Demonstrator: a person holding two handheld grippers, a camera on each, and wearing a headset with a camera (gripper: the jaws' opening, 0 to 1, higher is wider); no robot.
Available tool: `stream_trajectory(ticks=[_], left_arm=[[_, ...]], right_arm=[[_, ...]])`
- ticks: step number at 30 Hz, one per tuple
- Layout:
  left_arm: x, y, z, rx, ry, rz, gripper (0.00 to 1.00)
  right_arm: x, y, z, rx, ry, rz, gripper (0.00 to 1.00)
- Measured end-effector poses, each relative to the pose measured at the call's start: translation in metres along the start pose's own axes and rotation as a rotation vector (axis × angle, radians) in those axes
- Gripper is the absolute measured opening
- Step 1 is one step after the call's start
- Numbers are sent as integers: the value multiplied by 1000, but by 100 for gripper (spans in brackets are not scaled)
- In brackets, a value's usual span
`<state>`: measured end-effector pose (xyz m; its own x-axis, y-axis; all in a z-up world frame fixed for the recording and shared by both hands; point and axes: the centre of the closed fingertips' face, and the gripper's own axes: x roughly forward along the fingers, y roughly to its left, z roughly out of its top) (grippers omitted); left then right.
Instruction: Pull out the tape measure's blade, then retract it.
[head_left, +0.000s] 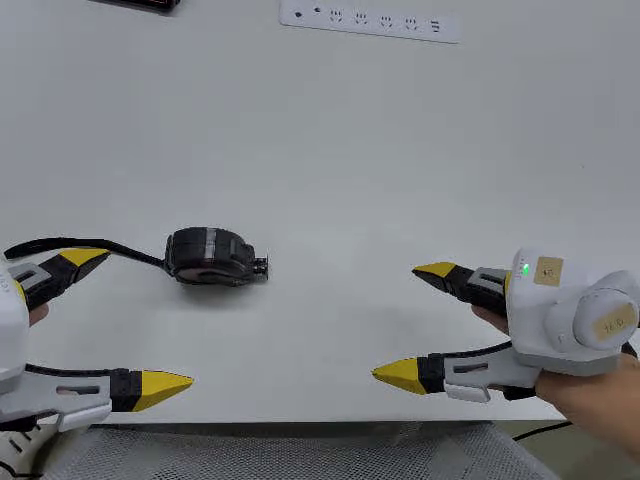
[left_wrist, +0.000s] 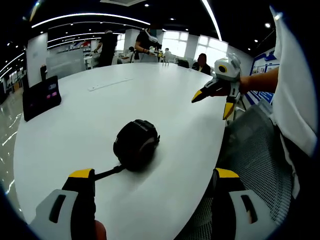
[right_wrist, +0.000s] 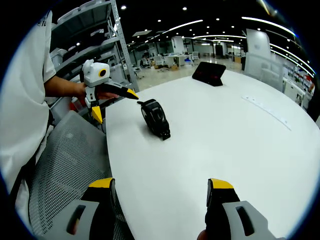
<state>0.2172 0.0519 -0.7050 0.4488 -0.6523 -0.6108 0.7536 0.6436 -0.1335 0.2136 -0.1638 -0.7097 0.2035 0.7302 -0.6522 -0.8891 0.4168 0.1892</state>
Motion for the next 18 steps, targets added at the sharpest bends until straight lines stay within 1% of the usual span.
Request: stream_trajectory(ticks=[6,8,10,14,18], left_arm=[[2,2,2,-5,-2,-7,95],[4,3,1,10,8,-14,95],[6,5,2,22,9,-18,95],[9,8,7,19,2,-24,94],[14,11,10,43,10,-37,92]], right_arm=[[1,-2,0,-5,-2,0,74],[2,-4,2,-11,-6,0,73],[4,-4,4,-14,-12,1,73],[7,-6,7,-22,-18,2,74],[13,-11,9,-34,-18,8,74]])
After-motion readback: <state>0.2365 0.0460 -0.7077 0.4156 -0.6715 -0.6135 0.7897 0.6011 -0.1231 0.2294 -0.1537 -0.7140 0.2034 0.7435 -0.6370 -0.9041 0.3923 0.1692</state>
